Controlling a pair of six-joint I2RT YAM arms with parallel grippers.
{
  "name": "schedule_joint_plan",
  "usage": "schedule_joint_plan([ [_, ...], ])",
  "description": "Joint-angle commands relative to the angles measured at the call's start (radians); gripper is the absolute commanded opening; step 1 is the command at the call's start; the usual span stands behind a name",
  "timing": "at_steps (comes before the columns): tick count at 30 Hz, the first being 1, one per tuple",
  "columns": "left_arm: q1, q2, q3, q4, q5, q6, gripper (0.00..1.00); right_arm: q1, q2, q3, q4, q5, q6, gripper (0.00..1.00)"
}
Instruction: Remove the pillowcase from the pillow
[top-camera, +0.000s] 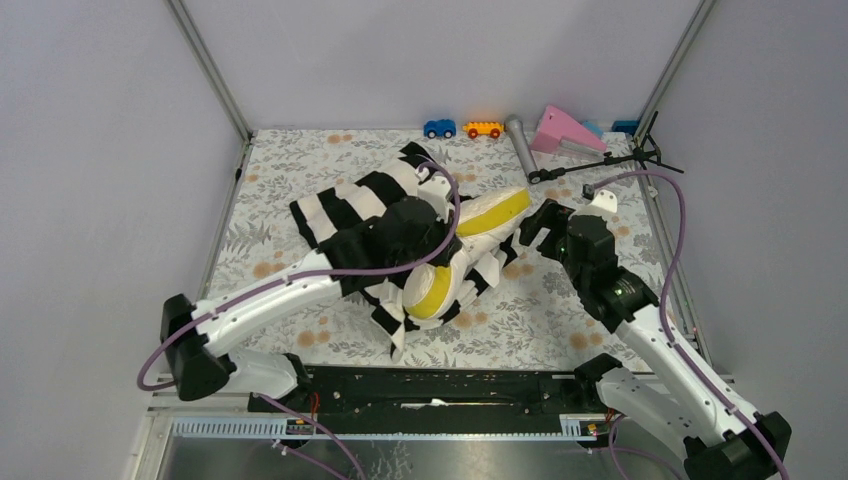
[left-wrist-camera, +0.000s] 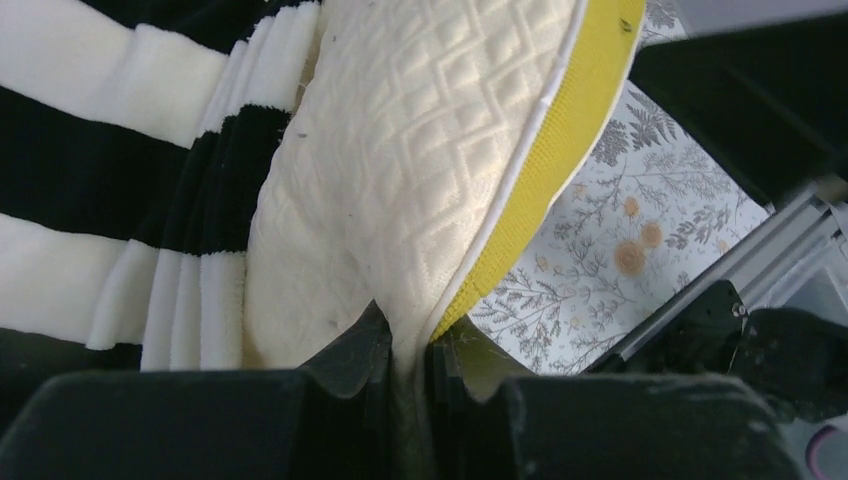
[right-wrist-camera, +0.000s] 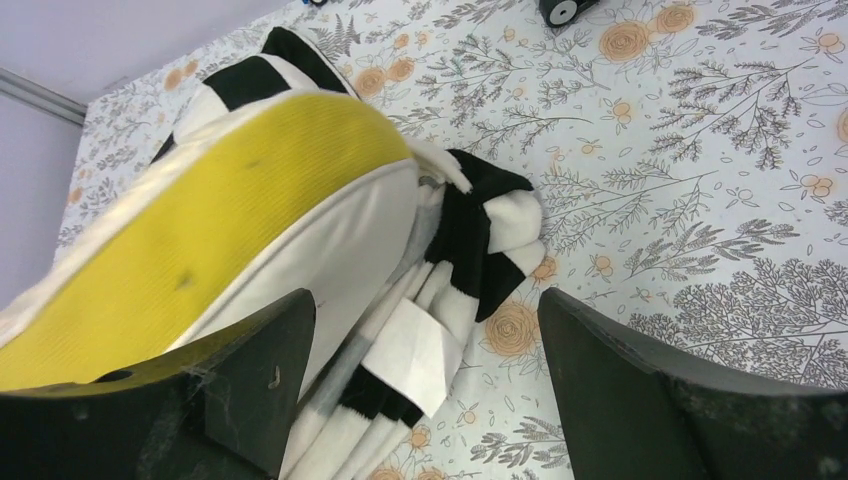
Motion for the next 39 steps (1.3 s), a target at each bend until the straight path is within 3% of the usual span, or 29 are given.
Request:
schedule_joint_plan([
  [1,0.080,0.054,0.093,0.101,0.066,-0.064,0.00,-0.001,-0.070,-0.031,-0.048,-0.031,0.005,0.90],
  [2,0.094,0.074,0.097,0.108,0.085,-0.072,0.00,-0.001,-0.084,-0.047,-0.048,-0.049,0.012,0.90],
  [3,0.101,0.093,0.104,0.119,0.108,-0.071,0.07,-0.001,-0.093,-0.061,-0.046,-0.066,0.021,0.90],
  [4,0.101,0.114,0.117,0.123,0.138,-0.055,0.25,-0.001,-0.101,-0.072,-0.044,-0.083,0.027,0.91],
  [6,0.100,0.145,0.153,0.088,0.173,-0.035,0.73,-0.001,-0.108,-0.090,-0.041,-0.117,0.038,0.92],
  [11,0.102,0.092,0.139,-0.029,0.012,-0.021,0.97,-0.001,-0.102,-0.119,-0.108,-0.204,0.062,0.94],
  [18,0.107,-0.023,0.004,-0.157,-0.123,-0.068,0.99,0.000,-0.135,-0.161,-0.222,-0.174,0.133,0.97],
  [21,0.108,-0.070,-0.038,-0.176,-0.093,-0.060,0.99,-0.001,-0.143,-0.162,-0.242,-0.157,0.134,0.99],
  [28,0.109,-0.133,-0.110,0.080,0.393,-0.054,0.99,-0.001,-0.186,-0.205,-0.057,-0.482,0.095,1.00],
  [33,0.119,-0.092,-0.117,0.303,0.732,-0.142,0.99,-0.001,-0.202,-0.211,-0.045,-0.434,0.131,1.00],
  [35,0.121,-0.096,-0.079,0.259,0.659,-0.129,0.99,-0.001,-0.197,-0.199,-0.079,-0.399,0.137,1.00],
  [39,0.122,-0.098,0.014,-0.009,0.250,-0.072,0.99,-0.001,-0.177,-0.182,-0.157,-0.350,0.160,0.99],
])
